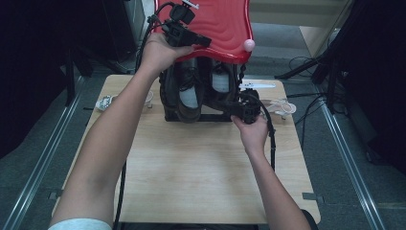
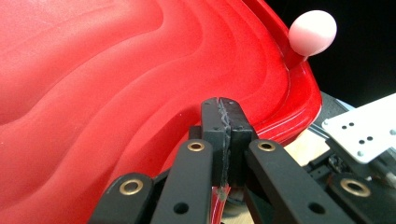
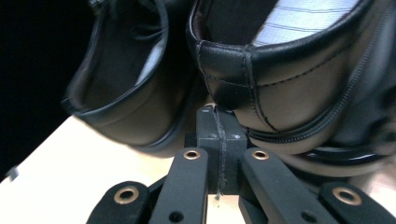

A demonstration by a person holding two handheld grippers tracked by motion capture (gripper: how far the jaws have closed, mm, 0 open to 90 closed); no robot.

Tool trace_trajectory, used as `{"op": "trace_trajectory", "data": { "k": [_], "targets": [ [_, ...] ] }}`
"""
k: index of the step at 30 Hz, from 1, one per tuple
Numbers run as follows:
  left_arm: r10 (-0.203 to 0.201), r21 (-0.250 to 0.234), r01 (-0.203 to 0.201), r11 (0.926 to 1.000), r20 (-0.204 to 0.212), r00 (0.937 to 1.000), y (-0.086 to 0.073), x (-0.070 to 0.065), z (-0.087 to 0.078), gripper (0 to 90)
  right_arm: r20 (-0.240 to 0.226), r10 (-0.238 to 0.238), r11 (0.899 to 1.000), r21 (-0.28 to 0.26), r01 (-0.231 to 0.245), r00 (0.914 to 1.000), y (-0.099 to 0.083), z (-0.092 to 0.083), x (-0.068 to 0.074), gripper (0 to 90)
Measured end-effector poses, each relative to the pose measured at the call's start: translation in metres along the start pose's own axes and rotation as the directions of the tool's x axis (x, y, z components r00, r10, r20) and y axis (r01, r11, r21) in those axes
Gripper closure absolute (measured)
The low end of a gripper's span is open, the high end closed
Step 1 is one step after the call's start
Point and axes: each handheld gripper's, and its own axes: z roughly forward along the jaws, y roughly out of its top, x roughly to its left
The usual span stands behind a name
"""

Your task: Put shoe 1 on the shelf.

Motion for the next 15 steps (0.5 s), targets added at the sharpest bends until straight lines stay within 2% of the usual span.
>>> {"op": "trace_trajectory", "data": {
  "k": [2,5,6,7,9,11,12,14,15],
  "targets": [
    [-0.002,0.001,0.002,1.0,0.0,1.0,0.0,0.0,0.0,90.0,0.025,0.002,1.0,-0.025,-0.002,0.9997,0.001,-0.001,-0.005,90.0],
    [-0.003,0.0,0.003,1.0,0.0,1.0,0.0,0.0,0.0,90.0,-0.008,0.03,0.999,-0.044,-0.03,0.9995,0.002,-0.001,-0.012,90.0],
    [-0.003,0.0,0.003,1.0,0.0,1.0,0.0,0.0,0.0,90.0,-0.008,0.026,0.999,-0.047,-0.027,0.9996,0.002,-0.001,-0.013,90.0],
    [-0.003,0.0,0.003,1.0,0.001,1.0,0.0,0.0,0.0,90.0,0.002,0.021,0.999,-0.046,-0.02,0.9998,0.003,-0.001,-0.013,90.0],
    [-0.003,0.0,0.003,1.0,0.001,1.0,0.0,0.0,0.0,90.0,0.055,-0.002,1.0,-0.028,0.003,0.9985,0.005,0.0,-0.011,90.0],
    [-0.004,-0.002,0.004,1.0,0.004,1.0,0.0,0.0,0.0,90.0,0.07,0.005,1.0,-0.019,-0.003,0.9975,0.003,0.005,-0.012,90.0],
    [-0.003,-0.001,0.003,1.0,0.004,1.0,0.0,0.0,0.0,90.0,0.066,0.01,1.0,-0.013,-0.009,0.9978,0.001,0.006,-0.013,90.0],
    [-0.001,-0.002,0.001,1.0,0.005,1.0,0.0,0.001,0.0,90.0,0.018,0.028,0.999,-0.026,-0.027,0.9995,-0.002,0.005,-0.013,90.0],
    [0.003,-0.001,-0.003,1.0,0.006,1.0,0.0,0.001,0.0,90.0,0.016,0.022,0.999,-0.025,-0.022,0.9996,-0.003,0.004,-0.011,90.0]
  ]
}}
